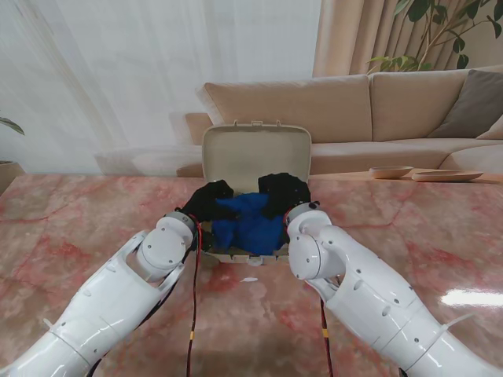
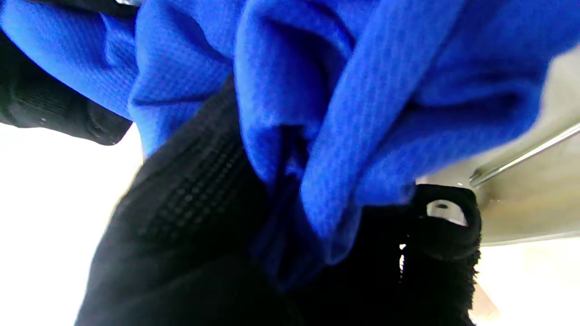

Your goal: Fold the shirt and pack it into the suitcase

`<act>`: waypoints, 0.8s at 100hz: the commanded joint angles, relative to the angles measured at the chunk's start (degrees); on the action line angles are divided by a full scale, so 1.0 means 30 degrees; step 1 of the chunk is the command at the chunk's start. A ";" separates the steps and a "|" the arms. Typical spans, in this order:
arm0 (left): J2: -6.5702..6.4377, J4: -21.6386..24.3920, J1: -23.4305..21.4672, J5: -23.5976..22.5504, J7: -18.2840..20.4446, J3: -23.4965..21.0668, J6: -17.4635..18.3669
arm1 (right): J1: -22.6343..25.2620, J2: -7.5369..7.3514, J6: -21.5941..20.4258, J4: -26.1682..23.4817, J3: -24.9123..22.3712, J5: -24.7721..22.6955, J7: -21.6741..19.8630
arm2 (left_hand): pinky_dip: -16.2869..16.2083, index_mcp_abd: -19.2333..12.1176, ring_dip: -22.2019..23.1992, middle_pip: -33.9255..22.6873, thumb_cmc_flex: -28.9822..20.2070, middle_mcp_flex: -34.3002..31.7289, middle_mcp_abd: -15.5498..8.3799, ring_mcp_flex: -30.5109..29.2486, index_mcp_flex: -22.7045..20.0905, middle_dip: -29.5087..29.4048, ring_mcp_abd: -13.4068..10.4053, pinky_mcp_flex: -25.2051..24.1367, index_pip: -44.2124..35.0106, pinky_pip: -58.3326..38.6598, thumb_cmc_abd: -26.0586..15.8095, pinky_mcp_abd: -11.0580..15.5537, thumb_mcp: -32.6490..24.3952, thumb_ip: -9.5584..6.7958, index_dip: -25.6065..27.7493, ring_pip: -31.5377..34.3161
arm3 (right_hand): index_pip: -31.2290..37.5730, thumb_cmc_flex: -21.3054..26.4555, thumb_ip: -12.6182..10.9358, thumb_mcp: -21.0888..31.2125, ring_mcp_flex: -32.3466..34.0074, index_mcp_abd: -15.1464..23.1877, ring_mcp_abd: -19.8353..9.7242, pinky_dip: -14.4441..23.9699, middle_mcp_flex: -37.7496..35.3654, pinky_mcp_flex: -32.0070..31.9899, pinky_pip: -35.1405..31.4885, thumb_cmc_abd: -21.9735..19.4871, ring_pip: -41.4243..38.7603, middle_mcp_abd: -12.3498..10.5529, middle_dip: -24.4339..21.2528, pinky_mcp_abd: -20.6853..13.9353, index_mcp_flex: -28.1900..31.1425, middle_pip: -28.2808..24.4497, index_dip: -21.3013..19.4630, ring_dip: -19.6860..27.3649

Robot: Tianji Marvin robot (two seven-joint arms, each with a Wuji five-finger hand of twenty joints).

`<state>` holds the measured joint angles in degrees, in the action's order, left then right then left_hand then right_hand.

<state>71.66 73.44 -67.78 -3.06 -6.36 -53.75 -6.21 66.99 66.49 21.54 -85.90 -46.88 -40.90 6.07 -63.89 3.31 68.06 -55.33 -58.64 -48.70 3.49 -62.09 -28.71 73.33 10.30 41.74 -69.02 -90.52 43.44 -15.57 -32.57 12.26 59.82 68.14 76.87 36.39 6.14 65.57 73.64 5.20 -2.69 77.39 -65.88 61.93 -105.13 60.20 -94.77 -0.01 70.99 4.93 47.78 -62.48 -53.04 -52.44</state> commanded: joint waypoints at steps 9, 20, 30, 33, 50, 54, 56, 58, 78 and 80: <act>0.0306 -0.0871 0.0655 0.0321 0.0303 0.0342 -0.0018 | -0.0416 0.0177 -0.0190 0.0913 0.0270 0.0520 -0.0422 | -0.0196 -0.0456 -0.0147 -0.0550 -0.3029 -0.0714 -0.1130 -0.0293 0.0240 -0.0721 -0.0894 -0.0409 -0.0701 0.0117 -0.2629 -0.0284 0.0334 -0.0717 0.0674 -0.1018 | 0.0691 0.1722 -0.1272 0.1137 0.0672 0.1069 -0.1718 -0.7889 0.0009 0.0128 -0.1153 -0.1591 0.0591 0.0748 0.0308 0.0222 0.0030 -0.0900 0.0229 0.0379; 0.0308 -0.1347 0.0948 0.0375 0.0652 0.0542 -0.0085 | -0.0818 0.0261 -0.0347 0.1616 0.0626 0.0877 -0.0490 | -0.0197 -0.0345 -0.0256 0.0127 -0.3033 -0.0517 -0.0815 0.0230 0.0607 -0.1200 -0.0509 -0.1116 -0.0646 0.0699 -0.3099 -0.0549 0.1741 -0.1148 0.0018 -0.1696 | 0.0618 0.1710 -0.0955 0.0636 0.0675 0.1256 -0.1514 -1.0935 0.0316 -0.0934 0.0027 -0.1983 0.1062 0.0607 -0.0023 0.1182 -0.0209 -0.0806 0.0334 0.0658; 0.0244 -0.1625 0.1096 0.0338 0.1020 0.0647 -0.0080 | -0.1172 0.0369 -0.0408 0.2269 0.0953 0.1328 -0.0554 | -0.0214 -0.0125 -0.0538 0.1310 -0.2900 -0.0196 -0.0328 0.1180 0.0944 -0.1627 0.0339 -0.2298 -0.0421 0.1539 -0.3364 -0.0874 0.2397 -0.1542 -0.0844 -0.2786 | 0.0547 0.1736 -0.0741 0.0312 0.0669 0.1337 -0.1310 -1.2218 0.0478 -0.1462 -0.0909 -0.2205 0.1404 0.0572 -0.0287 0.0918 -0.0295 -0.0731 0.0409 0.0830; 0.0210 -0.1678 0.1129 0.0283 0.1131 0.0673 -0.0085 | -0.1274 0.0389 -0.0419 0.2443 0.1046 0.1414 -0.0589 | -0.0206 -0.0069 -0.0632 0.1657 -0.2899 -0.0066 -0.0211 0.1423 0.1039 -0.1697 0.0508 -0.2585 -0.0278 0.1797 -0.3425 -0.0954 0.2491 -0.1595 -0.1110 -0.3105 | 0.0533 0.1717 -0.0701 0.0274 0.0666 0.1365 -0.1241 -1.2349 0.0508 -0.1507 -0.0917 -0.2221 0.1585 0.0526 -0.0346 0.0920 -0.0314 -0.0723 0.0434 0.0911; 0.0044 -0.1798 0.1220 -0.0126 0.1510 0.0764 -0.0007 | -0.1694 0.0511 -0.0417 0.3178 0.1436 0.1906 -0.0732 | 0.0551 0.0649 -0.1914 0.5635 -0.2802 0.1119 0.1168 0.3779 0.1663 -0.2934 0.1628 -0.5168 0.1907 0.4375 -0.3589 -0.1329 0.2636 -0.1737 -0.3290 -0.6196 | 0.0464 0.1685 -0.0172 -0.0445 0.0659 0.1453 -0.0692 -1.2840 0.0972 -0.1857 0.0271 -0.2699 0.2658 0.0359 -0.0931 0.1650 -0.0572 -0.0588 0.0692 0.1441; -0.0010 -0.1787 0.1229 -0.0280 0.1587 0.0785 0.0055 | -0.1764 0.0527 -0.0438 0.3294 0.1496 0.1979 -0.0767 | 0.1052 0.0960 -0.2633 0.7334 -0.2700 0.1271 0.1600 0.4436 0.1584 -0.3383 0.1840 -0.5865 0.2954 0.5043 -0.3540 -0.1420 0.2481 -0.1702 -0.4522 -0.7112 | 0.0421 0.1635 -0.0063 -0.0556 0.0644 0.1480 -0.0536 -1.2567 0.1061 -0.2386 0.0083 -0.2729 0.2937 0.0323 -0.1071 0.1528 -0.0635 -0.0536 0.0766 0.1575; -0.0040 -0.1780 0.1233 -0.0359 0.1634 0.0794 0.0092 | -0.1791 0.0535 -0.0440 0.3342 0.1519 0.2015 -0.0778 | 0.1258 0.1099 -0.2918 0.7933 -0.2616 0.1427 0.1785 0.4756 0.1496 -0.3734 0.1925 -0.6187 0.3556 0.5368 -0.3593 -0.1456 0.2425 -0.1704 -0.5118 -0.7526 | 0.0406 0.1610 -0.0027 -0.0597 0.0629 0.1480 -0.0502 -1.2558 0.1095 -0.2468 0.0076 -0.2745 0.3012 0.0317 -0.1112 0.1506 -0.0655 -0.0507 0.0785 0.1608; -0.0072 -0.1772 0.1240 -0.0444 0.1685 0.0804 0.0130 | -0.1819 0.0546 -0.0432 0.3389 0.1543 0.2055 -0.0789 | 0.1543 0.1261 -0.3304 0.7997 -0.2342 0.1826 0.2003 0.5091 0.1370 -0.4581 0.2007 -0.6540 0.4186 0.5674 -0.3712 -0.1511 0.2096 -0.1668 -0.5818 -0.7921 | 0.0402 0.1628 0.0046 -0.0672 0.0643 0.1483 -0.0381 -1.2855 0.1144 -0.1336 0.0326 -0.2771 0.3270 0.0298 -0.1232 0.1316 -0.0679 -0.0502 0.0835 0.1726; -0.0662 -0.1524 0.1497 -0.0807 0.3632 0.1006 0.0176 | -0.2047 0.0567 -0.0426 0.3742 0.1711 0.2331 -0.1035 | 0.3210 0.2536 -0.6099 0.8608 0.0133 0.5554 0.3343 0.8438 0.0955 -1.3313 0.2624 -0.9591 1.0878 0.7990 -0.5773 -0.1966 0.0615 -0.2777 -1.0575 -1.1057 | -0.0090 0.2034 0.0237 -0.0627 0.0083 0.1101 0.0745 -1.2715 0.2177 -0.4192 0.1481 -0.2591 0.5402 0.0528 -0.2063 0.2186 -0.1528 0.0016 0.1708 0.2482; -0.0693 -0.1536 0.1532 -0.0807 0.3749 0.1038 0.0209 | -0.2057 0.0569 -0.0431 0.3768 0.1717 0.2352 -0.1045 | 0.3325 0.2599 -0.6320 0.8852 0.0143 0.5812 0.3314 0.8778 0.1026 -1.3557 0.2685 -0.9881 1.1371 0.8192 -0.5812 -0.1992 0.0718 -0.2792 -1.0915 -1.1313 | -0.0211 0.2081 0.0270 -0.0616 -0.0130 0.1057 0.0876 -1.2716 0.2345 -0.4438 0.1624 -0.2596 0.5603 0.0607 -0.2175 0.2224 -0.1704 0.0150 0.1915 0.2503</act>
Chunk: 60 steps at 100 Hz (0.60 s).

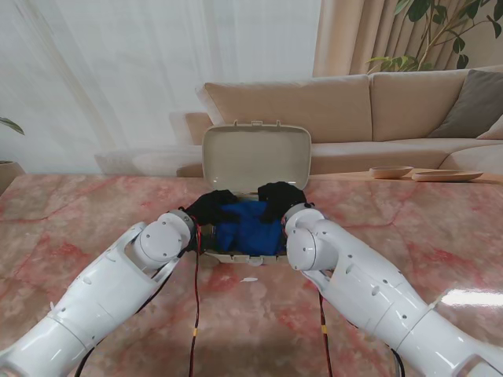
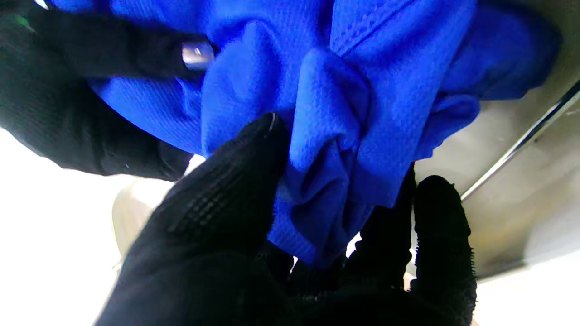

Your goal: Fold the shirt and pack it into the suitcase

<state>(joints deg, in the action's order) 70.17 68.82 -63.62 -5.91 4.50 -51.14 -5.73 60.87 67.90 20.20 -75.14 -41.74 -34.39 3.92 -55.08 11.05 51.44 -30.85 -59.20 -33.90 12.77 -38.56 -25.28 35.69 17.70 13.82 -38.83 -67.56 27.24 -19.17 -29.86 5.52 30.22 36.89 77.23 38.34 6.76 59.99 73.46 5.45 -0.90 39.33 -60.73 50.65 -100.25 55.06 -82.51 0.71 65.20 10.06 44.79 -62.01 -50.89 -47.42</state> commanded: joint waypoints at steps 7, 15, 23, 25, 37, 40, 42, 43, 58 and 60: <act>-0.0273 -0.0064 0.0243 0.0009 0.0355 0.0269 0.0217 | -0.0016 0.0105 0.0017 0.0252 0.0002 0.0200 -0.0315 | 0.0731 0.0168 -0.1320 0.1254 0.0487 0.1448 0.0423 0.1646 -0.0012 -0.1569 0.0275 -0.1099 0.2372 0.1053 -0.0423 -0.0778 0.0059 -0.0557 -0.1782 -0.1427 | -0.0753 0.1628 0.0171 0.1273 -0.0956 0.0782 0.0901 -0.0020 0.1331 -0.1676 0.0889 -0.0816 0.2655 0.0769 -0.0861 0.0880 -0.1384 0.0607 0.2417 0.0920; -0.0401 -0.0002 0.0293 -0.0084 0.0730 0.0317 0.0384 | 0.0011 0.0094 -0.0017 0.0295 -0.0036 0.0170 -0.0288 | 0.1233 0.0125 -0.1969 0.1983 0.0740 0.2276 0.0678 0.2755 0.0200 -0.2157 0.0421 -0.1925 0.3174 0.1875 -0.0484 -0.0821 0.0374 -0.0520 -0.2268 -0.2213 | -0.1412 0.1568 0.0237 0.1305 -0.1712 0.0419 0.1486 -0.0122 0.1814 -0.2497 0.1860 -0.0826 0.3866 0.1347 -0.1828 0.1196 -0.1731 0.1427 0.3861 0.1161; -0.0550 0.0178 0.0278 -0.0250 0.1046 0.0296 0.0549 | 0.0091 0.0093 -0.0070 0.0291 -0.0148 0.0135 -0.0174 | 0.1769 0.0066 -0.2595 0.2447 0.0870 0.2734 0.0784 0.3554 0.0282 -0.2556 0.0556 -0.2524 0.3727 0.2598 -0.0549 -0.0877 0.0795 -0.0538 -0.2530 -0.2891 | -0.2285 0.1140 0.0304 0.1366 -0.2481 -0.0300 0.2114 -0.0407 0.2263 -0.3319 0.3073 -0.0572 0.5501 0.1885 -0.3054 0.1675 -0.1772 0.2348 0.5337 0.1637; -0.0584 0.0240 0.0264 -0.0332 0.1084 0.0287 0.0570 | 0.0118 0.0091 -0.0093 0.0277 -0.0184 0.0136 -0.0152 | 0.1863 0.0059 -0.2698 0.2517 0.0899 0.2833 0.0791 0.3789 0.0303 -0.2607 0.0600 -0.2733 0.3783 0.2754 -0.0565 -0.0876 0.0857 -0.0541 -0.2551 -0.3034 | -0.2575 0.0984 0.0343 0.1360 -0.2783 -0.0514 0.2318 -0.0500 0.2471 -0.3620 0.3413 -0.0391 0.5992 0.2010 -0.3369 0.1789 -0.1836 0.2646 0.5687 0.1790; -0.0847 0.0672 0.0158 -0.1104 0.1310 0.0220 0.0876 | 0.0265 0.0025 -0.0329 0.0162 -0.0371 -0.0063 -0.0052 | 0.2706 -0.0028 -0.3452 0.3055 0.1146 0.3470 0.0901 0.4907 0.0488 -0.2969 0.0787 -0.3563 0.4315 0.3935 -0.0580 -0.0809 0.1186 -0.0546 -0.2722 -0.3927 | -0.6703 -0.1161 0.0068 0.1497 -0.4834 -0.2382 0.3151 -0.0901 0.4466 -0.5563 0.5555 -0.0462 0.9461 0.2774 -0.6224 0.2249 -0.1616 0.4162 0.6090 0.2834; -0.0930 0.0797 0.0132 -0.1307 0.1420 0.0201 0.0974 | 0.0295 0.0003 -0.0377 0.0118 -0.0409 -0.0121 -0.0051 | 0.2878 -0.0048 -0.3604 0.3183 0.1217 0.3643 0.0947 0.5196 0.0579 -0.3044 0.0826 -0.3762 0.4436 0.4174 -0.0595 -0.0784 0.1263 -0.0540 -0.2756 -0.4127 | -0.8009 -0.1692 -0.0380 0.1364 -0.5286 -0.2748 0.3277 -0.0911 0.4889 -0.5989 0.5951 -0.0814 1.0133 0.2937 -0.6825 0.2312 -0.1430 0.4427 0.5620 0.3043; -0.0990 0.0885 0.0116 -0.1439 0.1516 0.0191 0.1031 | 0.0312 -0.0012 -0.0406 0.0091 -0.0433 -0.0166 -0.0051 | 0.2993 -0.0063 -0.3699 0.3247 0.1232 0.3695 0.0969 0.5273 0.0577 -0.3089 0.0850 -0.3824 0.4499 0.4305 -0.0604 -0.0783 0.1305 -0.0543 -0.2774 -0.4215 | -0.8976 -0.2095 -0.0957 0.1233 -0.5567 -0.2997 0.3375 -0.0918 0.5147 -0.6236 0.6207 -0.1132 1.0570 0.3031 -0.7147 0.2350 -0.1302 0.4628 0.4881 0.3186; -0.1024 0.0934 0.0109 -0.1511 0.1572 0.0186 0.1057 | 0.0319 -0.0018 -0.0420 0.0080 -0.0443 -0.0187 -0.0050 | 0.3131 -0.0085 -0.3826 0.3360 0.1290 0.3857 0.0999 0.5541 0.0647 -0.3153 0.0850 -0.4015 0.4606 0.4493 -0.0610 -0.0732 0.1379 -0.0539 -0.2804 -0.4386 | -0.9406 -0.2248 -0.1113 0.1194 -0.5709 -0.3089 0.3412 -0.0917 0.5271 -0.6306 0.6287 -0.1212 1.0811 0.3072 -0.7287 0.2356 -0.1270 0.4753 0.4584 0.3275; -0.1498 0.1564 -0.0014 -0.2627 0.2348 0.0071 0.1516 | 0.0419 -0.0115 -0.0472 -0.0153 -0.0601 -0.0458 -0.0110 | 0.3907 -0.0256 -0.4558 0.3909 0.1676 0.4480 0.1025 0.6720 0.0787 -0.3478 0.0924 -0.4838 0.5293 0.5549 -0.0868 -0.0492 0.1969 -0.0530 -0.2964 -0.5280 | -1.2569 -0.3112 -0.1002 0.0509 -0.7764 -0.3815 0.3807 -0.1245 0.6979 -0.7723 0.7919 -0.1222 1.3532 0.3590 -0.8497 0.2355 -0.1656 0.6290 0.4843 0.4248; -0.1545 0.1647 -0.0043 -0.2754 0.2413 0.0045 0.1543 | 0.0428 -0.0134 -0.0472 -0.0189 -0.0618 -0.0501 -0.0140 | 0.3933 -0.0275 -0.4587 0.3932 0.1685 0.4509 0.1025 0.6806 0.0773 -0.3490 0.0937 -0.4899 0.5311 0.5595 -0.0865 -0.0483 0.1995 -0.0530 -0.2967 -0.5330 | -1.2855 -0.3202 -0.0991 0.0438 -0.7999 -0.3852 0.3833 -0.1249 0.7153 -0.7799 0.8051 -0.1229 1.3812 0.3630 -0.8629 0.2265 -0.1685 0.6441 0.4877 0.4339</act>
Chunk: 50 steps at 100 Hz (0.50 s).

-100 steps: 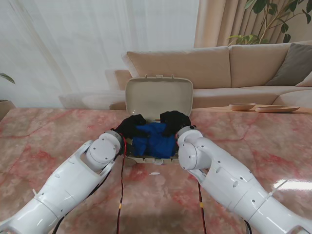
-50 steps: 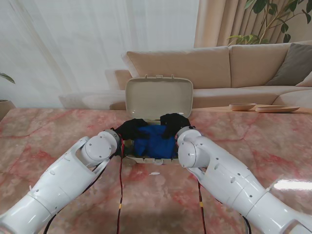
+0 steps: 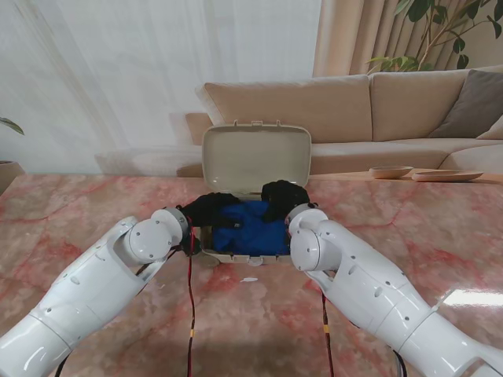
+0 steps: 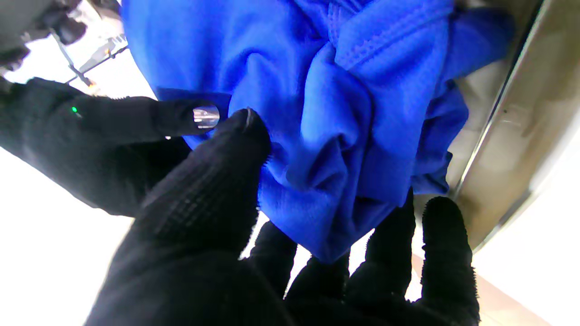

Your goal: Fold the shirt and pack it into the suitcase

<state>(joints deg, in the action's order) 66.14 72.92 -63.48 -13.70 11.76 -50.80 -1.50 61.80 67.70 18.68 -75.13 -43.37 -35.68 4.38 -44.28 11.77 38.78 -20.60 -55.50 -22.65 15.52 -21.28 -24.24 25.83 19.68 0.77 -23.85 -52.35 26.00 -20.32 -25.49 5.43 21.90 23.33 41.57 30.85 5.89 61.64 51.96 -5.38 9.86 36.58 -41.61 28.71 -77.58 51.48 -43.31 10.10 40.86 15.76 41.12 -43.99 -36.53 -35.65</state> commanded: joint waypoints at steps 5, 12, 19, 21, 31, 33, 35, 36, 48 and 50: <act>-0.0361 0.0539 -0.0158 -0.0510 0.0278 -0.0136 0.0181 | 0.0136 -0.0108 0.0078 -0.0281 -0.0111 -0.0156 -0.0384 | 0.0556 -0.0661 -0.0653 0.0760 0.0588 0.0983 0.0019 0.1444 0.0511 -0.0352 0.0218 -0.0905 0.0621 0.0904 -0.0609 -0.0126 0.0857 -0.0515 -0.0237 -0.1134 | -0.1574 -0.0886 -0.0658 -0.0270 -0.1430 -0.0402 0.0342 -0.0427 0.1213 -0.1105 0.1061 -0.0089 0.1370 0.0620 -0.0785 0.0478 -0.0568 0.0790 0.0176 0.0622; -0.0636 0.0916 -0.0236 -0.1187 0.0802 -0.0231 0.0331 | 0.0165 -0.0149 0.0145 -0.0387 -0.0165 -0.0215 -0.0493 | 0.0538 -0.0902 -0.1092 0.1114 0.0653 0.1193 -0.0096 0.1872 0.0529 -0.0566 0.0035 -0.1235 0.1179 0.1488 -0.1127 -0.0221 0.2141 -0.0620 -0.0187 -0.1595 | -0.2427 -0.1029 -0.0648 -0.0491 -0.1934 -0.0514 0.0460 -0.0979 0.1552 -0.0734 0.2108 -0.0192 0.2151 0.0718 -0.1132 0.0294 -0.0546 0.1167 0.0192 0.0868; -0.0960 0.1271 -0.0259 -0.1942 0.1490 -0.0319 0.0707 | 0.0211 -0.0174 0.0221 -0.0494 -0.0227 -0.0252 -0.0546 | 0.0532 -0.1111 -0.1441 0.1547 0.1069 0.1486 -0.0145 0.2283 0.0449 -0.0804 -0.0135 -0.1512 0.1559 0.2230 -0.1951 -0.0269 0.3706 -0.0566 -0.0155 -0.2153 | -0.3007 -0.1130 -0.0625 -0.0637 -0.2359 -0.0637 0.0533 -0.0433 0.1809 -0.0494 0.1724 -0.0256 0.2687 0.0797 -0.1322 -0.0220 -0.0565 0.1381 0.0140 0.1029; -0.1035 0.1365 -0.0273 -0.2123 0.1645 -0.0350 0.0800 | 0.0226 -0.0189 0.0234 -0.0537 -0.0247 -0.0275 -0.0577 | 0.0532 -0.1115 -0.1463 0.1583 0.1214 0.1539 -0.0160 0.2350 0.0487 -0.0822 -0.0152 -0.1566 0.1612 0.2292 -0.2059 -0.0280 0.3900 -0.0546 -0.0169 -0.2204 | -0.3154 -0.1193 -0.0618 -0.0682 -0.2427 -0.0642 0.0547 -0.0469 0.1826 -0.0495 0.2006 -0.0290 0.2817 0.0796 -0.1361 -0.0177 -0.0540 0.1408 0.0100 0.1069; -0.1260 0.1744 -0.0406 -0.2568 0.2134 -0.0551 0.1111 | 0.0314 -0.0233 0.0362 -0.0751 -0.0342 -0.0387 -0.0653 | 0.0104 -0.1161 -0.1579 0.1721 0.0471 0.1713 -0.0147 0.2597 0.0423 -0.0921 -0.0179 -0.1770 0.2104 0.2871 -0.3049 -0.0255 0.7208 -0.0865 -0.0074 -0.2410 | -0.3726 -0.1237 -0.0631 -0.0806 -0.2686 -0.0744 0.0600 -0.0335 0.2016 -0.0622 0.2286 -0.0375 0.3304 0.0881 -0.1574 -0.0185 -0.0507 0.1705 0.0030 0.1223; -0.1307 0.1839 -0.0439 -0.2612 0.2270 -0.0600 0.1128 | 0.0327 -0.0244 0.0378 -0.0789 -0.0358 -0.0423 -0.0664 | 0.0231 -0.1166 -0.1754 0.1922 0.0528 0.1765 -0.0151 0.2862 0.0449 -0.1021 -0.0321 -0.1849 0.2360 0.3135 -0.3225 -0.0193 0.7603 -0.0853 -0.0196 -0.2714 | -0.3781 -0.1256 -0.0630 -0.0821 -0.2766 -0.0765 0.0633 -0.0273 0.2072 -0.0399 0.2155 -0.0385 0.3366 0.0884 -0.1594 -0.0338 -0.0534 0.1743 0.0023 0.1241; -0.1355 0.1942 -0.0477 -0.2659 0.2413 -0.0657 0.1134 | 0.0341 -0.0254 0.0411 -0.0832 -0.0374 -0.0463 -0.0678 | 0.0254 -0.1171 -0.1783 0.1963 0.0575 0.1818 -0.0139 0.2944 0.0485 -0.1037 -0.0318 -0.1911 0.2422 0.3199 -0.3264 -0.0187 0.7699 -0.0849 -0.0221 -0.2775 | -0.3865 -0.1290 -0.0628 -0.0845 -0.2853 -0.0784 0.0663 -0.0277 0.2106 -0.0249 0.2186 -0.0403 0.3479 0.0913 -0.1629 -0.0455 -0.0536 0.1798 0.0020 0.1283; -0.1380 0.1997 -0.0497 -0.2686 0.2484 -0.0687 0.1134 | 0.0348 -0.0260 0.0430 -0.0854 -0.0382 -0.0482 -0.0686 | 0.0266 -0.1182 -0.1795 0.1987 0.0586 0.1854 -0.0139 0.2982 0.0492 -0.1046 -0.0323 -0.1950 0.2451 0.3238 -0.3282 -0.0175 0.7739 -0.0851 -0.0232 -0.2802 | -0.3907 -0.1293 -0.0630 -0.0851 -0.2882 -0.0783 0.0673 -0.0279 0.2118 -0.0087 0.2186 -0.0405 0.3528 0.0924 -0.1645 -0.0542 -0.0532 0.1820 0.0016 0.1300; -0.1653 0.2690 -0.0827 -0.3546 0.3014 -0.1129 0.1094 | 0.0432 -0.0311 0.0584 -0.1070 -0.0520 -0.0616 -0.0769 | 0.0372 -0.1192 -0.1958 0.2185 0.0538 0.1921 -0.0025 0.3248 0.0357 -0.1132 -0.0333 -0.2121 0.2936 0.3790 -0.3796 -0.0075 0.8438 -0.0922 -0.0342 -0.3129 | -0.4461 -0.1316 -0.0627 -0.0921 -0.3464 -0.0909 0.0802 -0.0387 0.2319 0.0015 0.3899 -0.0414 0.4450 0.0980 -0.1807 -0.0565 -0.0521 0.2003 -0.0176 0.1677; -0.1694 0.2807 -0.0889 -0.3739 0.3070 -0.1215 0.1096 | 0.0440 -0.0323 0.0595 -0.1099 -0.0540 -0.0642 -0.0790 | 0.0361 -0.1201 -0.1962 0.2208 0.0565 0.1942 0.0003 0.3271 0.0342 -0.1140 -0.0311 -0.2125 0.2947 0.3791 -0.3863 -0.0089 0.8489 -0.0920 -0.0338 -0.3142 | -0.4502 -0.1348 -0.0622 -0.0940 -0.3571 -0.0912 0.0857 -0.0266 0.2324 -0.0042 0.3811 -0.0426 0.4626 0.0980 -0.1811 -0.0663 -0.0511 0.1997 -0.0198 0.1765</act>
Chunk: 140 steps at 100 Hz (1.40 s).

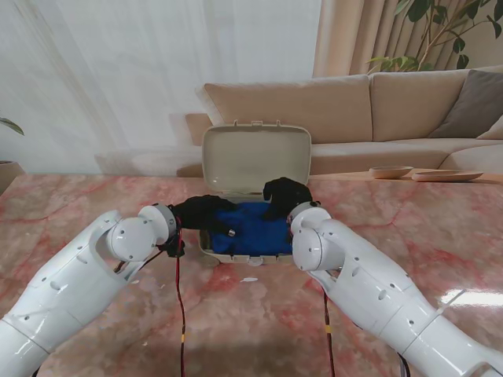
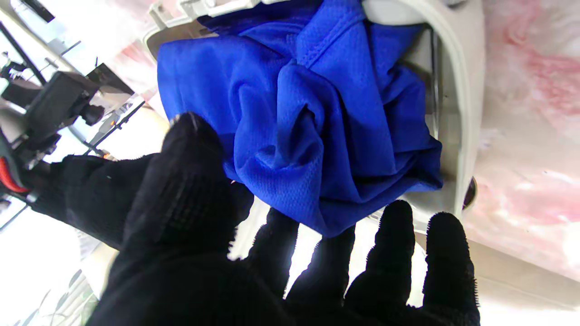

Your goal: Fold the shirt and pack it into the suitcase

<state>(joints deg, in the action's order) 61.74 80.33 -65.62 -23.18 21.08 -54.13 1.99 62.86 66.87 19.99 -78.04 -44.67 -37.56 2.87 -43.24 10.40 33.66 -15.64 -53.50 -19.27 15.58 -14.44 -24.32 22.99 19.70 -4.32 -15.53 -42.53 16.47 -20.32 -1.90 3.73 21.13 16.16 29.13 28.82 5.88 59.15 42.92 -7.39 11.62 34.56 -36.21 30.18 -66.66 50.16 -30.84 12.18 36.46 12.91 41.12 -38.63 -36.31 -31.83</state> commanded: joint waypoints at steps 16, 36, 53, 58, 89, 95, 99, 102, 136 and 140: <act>-0.0475 0.1263 -0.0716 -0.1756 0.0359 -0.0869 -0.0225 | 0.0255 -0.0097 0.0281 -0.0378 -0.0334 -0.0147 -0.0312 | 0.0020 -0.0798 -0.0304 0.0651 -0.0079 0.0766 -0.0066 0.1019 0.0279 -0.0235 -0.0323 -0.0514 0.0335 0.0685 -0.0967 -0.0059 0.0867 -0.0350 -0.0065 -0.0833 | -0.0770 -0.0733 -0.0614 -0.0141 -0.1035 -0.0307 0.0310 0.0947 0.0467 -0.3861 0.1688 -0.0024 0.1679 0.0413 -0.0456 0.1539 -0.0426 0.0323 -0.0558 0.1240; -0.0570 0.2378 -0.1577 -0.2678 0.0296 -0.1874 -0.0485 | 0.0834 -0.0187 0.0433 -0.1054 -0.0898 -0.0478 -0.0158 | -0.0021 -0.0869 -0.0320 0.0676 -0.0073 0.0567 -0.0158 0.0901 0.0081 -0.0241 -0.0346 -0.0453 0.0405 0.0743 -0.1035 -0.0088 0.0995 -0.0343 0.0008 -0.0830 | -0.0840 -0.0763 -0.0618 -0.0228 -0.1202 -0.0307 0.0345 0.0241 0.0490 -0.4376 0.1218 -0.0120 0.2135 0.0447 -0.0569 0.1464 -0.0333 0.0484 -0.0568 0.1558; -0.0501 0.3527 -0.2689 -0.2829 -0.0224 -0.2824 -0.1012 | 0.1705 -0.0377 0.0127 -0.1893 -0.1651 -0.1020 -0.0098 | -0.0129 -0.0912 -0.0192 0.0574 -0.0175 0.0115 -0.0232 0.0274 -0.0185 -0.0196 -0.0249 -0.0121 0.0316 0.0601 -0.1093 -0.0113 0.0992 -0.0344 0.0108 -0.0511 | -0.0880 -0.0846 -0.0638 -0.0315 -0.1153 -0.0263 0.0344 -0.0066 0.0464 -0.4464 0.1156 -0.0286 0.2184 0.0485 -0.0610 0.1479 -0.0242 0.0534 -0.0570 0.1607; -0.0456 0.3843 -0.3045 -0.2693 -0.0411 -0.3075 -0.1232 | 0.2012 -0.0408 -0.0029 -0.2101 -0.1887 -0.1098 -0.0011 | -0.0182 -0.0867 -0.0142 0.0537 -0.0225 -0.0050 -0.0259 0.0125 -0.0258 -0.0178 -0.0284 -0.0028 0.0286 0.0518 -0.1128 -0.0076 0.0984 -0.0343 0.0133 -0.0407 | -0.0901 -0.0894 -0.0651 -0.0349 -0.1178 -0.0252 0.0325 -0.0161 0.0462 -0.4499 0.1174 -0.0394 0.2236 0.0482 -0.0620 0.1476 -0.0235 0.0546 -0.0569 0.1634; -0.0355 0.4958 -0.4882 -0.2141 -0.0993 -0.3909 -0.1860 | 0.3766 -0.0622 -0.1241 -0.3009 -0.3147 -0.1629 0.0480 | -0.0508 -0.0861 0.0123 0.0407 -0.0325 -0.0822 -0.0331 -0.0797 -0.0642 -0.0086 -0.0257 0.0407 0.0150 -0.0150 -0.1981 -0.0123 0.1041 -0.0296 0.0212 0.0089 | -0.0992 -0.1603 -0.0992 -0.0749 -0.0823 -0.0053 0.0307 -0.0842 0.0094 -0.4622 0.1373 -0.1899 0.2727 0.0342 -0.0874 0.1363 -0.0100 0.0966 -0.0595 0.1930; -0.0352 0.5033 -0.5225 -0.2144 -0.1058 -0.4102 -0.2059 | 0.4008 -0.0659 -0.1292 -0.3083 -0.3415 -0.1683 0.0490 | -0.0539 -0.0805 0.0147 0.0410 -0.0338 -0.0886 -0.0364 -0.0851 -0.0581 -0.0079 -0.0195 0.0425 0.0224 -0.0231 -0.2058 -0.0158 0.1076 -0.0285 0.0179 0.0111 | -0.1041 -0.1773 -0.1030 -0.0828 -0.0839 -0.0012 0.0333 -0.0930 0.0080 -0.4645 0.1409 -0.2146 0.2797 0.0357 -0.0915 0.1412 -0.0108 0.1058 -0.0584 0.1944; -0.0356 0.5091 -0.5455 -0.2145 -0.1063 -0.4267 -0.2208 | 0.4146 -0.0681 -0.1306 -0.3106 -0.3604 -0.1697 0.0483 | -0.0555 -0.0751 0.0168 0.0426 -0.0371 -0.0885 -0.0357 -0.0882 -0.0536 -0.0078 -0.0191 0.0425 0.0288 -0.0280 -0.2099 -0.0153 0.1090 -0.0283 0.0150 0.0131 | -0.1070 -0.1871 -0.1066 -0.0861 -0.0841 0.0000 0.0335 -0.0974 0.0085 -0.4644 0.1416 -0.2383 0.2833 0.0366 -0.0963 0.1427 -0.0109 0.1164 -0.0579 0.1948; -0.0357 0.5139 -0.5622 -0.2144 -0.1069 -0.4394 -0.2342 | 0.4228 -0.0697 -0.1305 -0.3106 -0.3739 -0.1701 0.0466 | -0.0565 -0.0727 0.0180 0.0432 -0.0381 -0.0888 -0.0343 -0.0878 -0.0523 -0.0074 -0.0165 0.0432 0.0324 -0.0313 -0.2148 -0.0150 0.1097 -0.0284 0.0133 0.0134 | -0.1104 -0.1937 -0.1091 -0.0916 -0.0824 0.0017 0.0345 -0.1008 0.0064 -0.4644 0.1409 -0.2596 0.2849 0.0386 -0.1000 0.1428 -0.0131 0.1248 -0.0574 0.1942; -0.0179 0.5777 -0.7376 -0.1440 -0.1627 -0.6057 -0.4774 | 0.4646 -0.0811 -0.0160 -0.2688 -0.5000 -0.1599 0.0040 | -0.0709 0.0958 0.0514 0.0297 -0.0785 -0.1161 -0.0680 -0.1240 0.0433 0.0053 0.0232 0.0687 0.1535 -0.1006 -0.2744 -0.0210 0.1195 -0.0298 -0.0455 0.0534 | -0.1407 -0.2311 -0.1185 -0.1766 -0.1050 -0.0271 0.0478 -0.1141 0.0321 -0.4895 0.1398 -0.3975 0.2920 0.0565 -0.1042 0.1451 -0.0254 0.1653 -0.0534 0.1836; -0.0180 0.5836 -0.7536 -0.1353 -0.1572 -0.6237 -0.5078 | 0.4661 -0.0822 0.0048 -0.2594 -0.5103 -0.1580 -0.0024 | -0.0683 0.1315 0.0551 0.0258 -0.0729 -0.1101 -0.0668 -0.1219 0.0693 0.0041 0.0304 0.0655 0.2093 -0.1090 -0.2845 -0.0181 0.1211 -0.0313 -0.0772 0.0563 | -0.1460 -0.2415 -0.1180 -0.1941 -0.1100 -0.0350 0.0528 -0.1117 0.0359 -0.4924 0.1360 -0.4193 0.2862 0.0631 -0.1019 0.1449 -0.0260 0.1659 -0.0523 0.1788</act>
<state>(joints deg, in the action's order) 61.31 97.91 -87.26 -27.13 16.18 -72.30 -13.00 76.36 64.82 19.13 -87.10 -59.37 -42.65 3.85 -44.71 12.36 34.34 -14.94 -54.45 -21.12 15.04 -16.70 -24.25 22.90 19.61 -2.50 -10.70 -43.76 10.11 -20.32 -0.33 3.68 20.16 16.11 25.65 23.71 4.69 54.29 40.89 -7.50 12.24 32.16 -36.22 16.56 -61.62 38.73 -22.68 12.90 34.36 16.35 41.14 -34.17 -37.53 -27.34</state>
